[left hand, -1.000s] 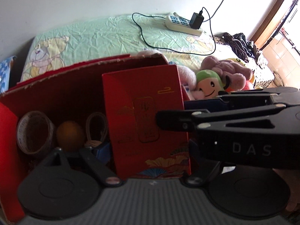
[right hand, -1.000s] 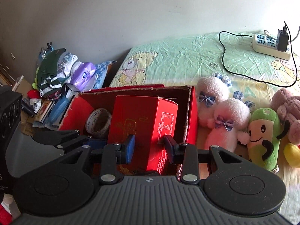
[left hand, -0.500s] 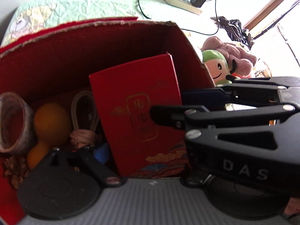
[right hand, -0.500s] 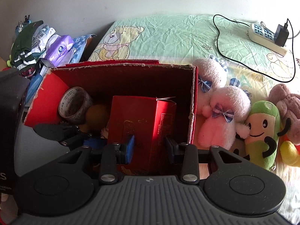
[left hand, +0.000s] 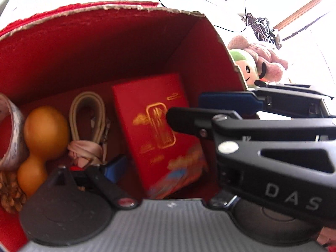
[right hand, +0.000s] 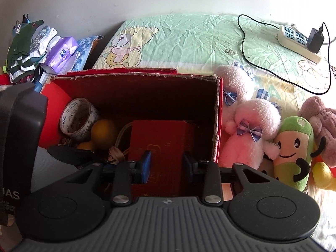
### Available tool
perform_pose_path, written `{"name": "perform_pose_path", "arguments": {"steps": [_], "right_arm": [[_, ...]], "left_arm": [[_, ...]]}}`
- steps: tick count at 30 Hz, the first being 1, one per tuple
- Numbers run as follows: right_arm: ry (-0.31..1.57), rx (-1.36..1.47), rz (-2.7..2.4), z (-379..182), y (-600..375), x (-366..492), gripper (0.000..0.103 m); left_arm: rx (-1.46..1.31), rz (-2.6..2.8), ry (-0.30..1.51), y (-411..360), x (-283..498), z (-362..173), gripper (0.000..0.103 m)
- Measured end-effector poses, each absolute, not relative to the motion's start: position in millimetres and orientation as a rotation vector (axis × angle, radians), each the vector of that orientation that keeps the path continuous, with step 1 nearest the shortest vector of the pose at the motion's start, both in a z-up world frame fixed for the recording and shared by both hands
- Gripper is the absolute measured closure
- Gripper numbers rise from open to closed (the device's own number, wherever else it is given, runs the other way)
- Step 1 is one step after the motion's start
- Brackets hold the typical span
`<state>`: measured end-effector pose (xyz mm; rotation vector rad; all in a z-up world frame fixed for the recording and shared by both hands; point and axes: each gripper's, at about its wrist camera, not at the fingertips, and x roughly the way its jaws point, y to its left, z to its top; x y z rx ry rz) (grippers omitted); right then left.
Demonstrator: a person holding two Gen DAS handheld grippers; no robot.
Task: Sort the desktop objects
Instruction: 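Lift the red packet and lower it into the red box beside the strap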
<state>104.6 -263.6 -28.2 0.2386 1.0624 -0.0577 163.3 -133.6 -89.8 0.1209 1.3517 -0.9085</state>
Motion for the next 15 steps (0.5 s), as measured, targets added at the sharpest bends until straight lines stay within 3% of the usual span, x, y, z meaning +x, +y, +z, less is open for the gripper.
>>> {"name": "perform_pose_path", "arguments": {"steps": [15], "right_arm": [[0.992, 0.253, -0.091, -28.9, -263.8, 107.5, 0.068]], "left_arm": [[0.113, -0.853, 1.3, -111.9, 167.1, -77.2, 0.014]]}}
